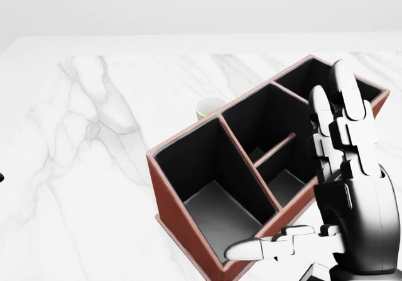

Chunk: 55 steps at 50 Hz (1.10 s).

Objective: Pick up the book and place it in the left compartment of the caddy.

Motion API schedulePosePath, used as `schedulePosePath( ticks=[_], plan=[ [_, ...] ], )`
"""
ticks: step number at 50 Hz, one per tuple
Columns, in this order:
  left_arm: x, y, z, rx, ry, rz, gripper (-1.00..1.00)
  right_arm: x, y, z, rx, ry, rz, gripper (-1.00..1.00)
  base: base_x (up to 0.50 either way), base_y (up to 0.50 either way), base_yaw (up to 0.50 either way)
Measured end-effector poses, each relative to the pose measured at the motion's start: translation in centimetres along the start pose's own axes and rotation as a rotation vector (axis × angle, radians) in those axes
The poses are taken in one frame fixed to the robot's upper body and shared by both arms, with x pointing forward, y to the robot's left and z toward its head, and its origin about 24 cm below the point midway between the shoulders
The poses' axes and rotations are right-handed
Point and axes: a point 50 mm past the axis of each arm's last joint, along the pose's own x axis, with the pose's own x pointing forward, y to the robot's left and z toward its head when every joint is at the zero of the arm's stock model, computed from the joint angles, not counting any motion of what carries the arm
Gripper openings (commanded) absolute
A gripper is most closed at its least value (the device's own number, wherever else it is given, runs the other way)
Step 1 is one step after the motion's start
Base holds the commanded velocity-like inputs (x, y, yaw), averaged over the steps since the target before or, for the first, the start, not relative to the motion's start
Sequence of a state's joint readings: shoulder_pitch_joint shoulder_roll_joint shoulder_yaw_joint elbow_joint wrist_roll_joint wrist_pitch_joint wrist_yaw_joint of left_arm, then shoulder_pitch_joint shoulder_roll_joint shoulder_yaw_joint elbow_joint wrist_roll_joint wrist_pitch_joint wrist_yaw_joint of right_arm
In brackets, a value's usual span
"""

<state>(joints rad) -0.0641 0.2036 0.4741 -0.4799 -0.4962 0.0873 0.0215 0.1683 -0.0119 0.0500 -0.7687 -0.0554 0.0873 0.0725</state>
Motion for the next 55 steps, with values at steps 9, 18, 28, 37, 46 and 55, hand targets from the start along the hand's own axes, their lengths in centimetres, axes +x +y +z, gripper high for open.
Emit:
schedulePosePath(
  ticks=[9, 18, 28, 37, 46, 55],
  plan=[
    [-0.1, 0.0, 0.1, 0.003, -0.002, 0.001, 1.0, -0.5, -0.6, 1.2, -0.027, -0.034, -0.011, 1.0, 0.0, 0.0, 0.0],
    [-0.2, 0.0, 0.1, 0.008, -0.001, 0.0, 1.0, -1.7, -2.2, 3.4, -0.139, -0.087, -0.007, 1.0, 0.0, 0.0, 0.0],
    [-0.2, 0.2, 0.4, 0.013, -0.011, 0.004, 1.0, -4.3, -5.1, 3.6, -0.409, 0.089, 0.034, 1.0, 0.0, 0.0, 0.0],
    [-0.2, 0.3, 0.4, 0.016, -0.01, 0.005, 1.0, -5.6, -6.4, 3.4, -0.549, 0.243, 0.04, 1.0, 0.0, 0.0, 0.0],
    [-0.2, 0.3, 0.3, 0.018, -0.007, 0.006, 1.0, -6.4, -7.6, 3.5, -0.621, 0.318, -0.075, 1.0, 0.0, 0.0, 0.0],
    [-0.2, 0.2, 0.3, 0.019, -0.008, 0.005, 1.0, -6.8, -7.9, 3.4, -0.663, 0.366, -0.111, 1.0, 0.0, 0.0, 0.0]
  ],
)
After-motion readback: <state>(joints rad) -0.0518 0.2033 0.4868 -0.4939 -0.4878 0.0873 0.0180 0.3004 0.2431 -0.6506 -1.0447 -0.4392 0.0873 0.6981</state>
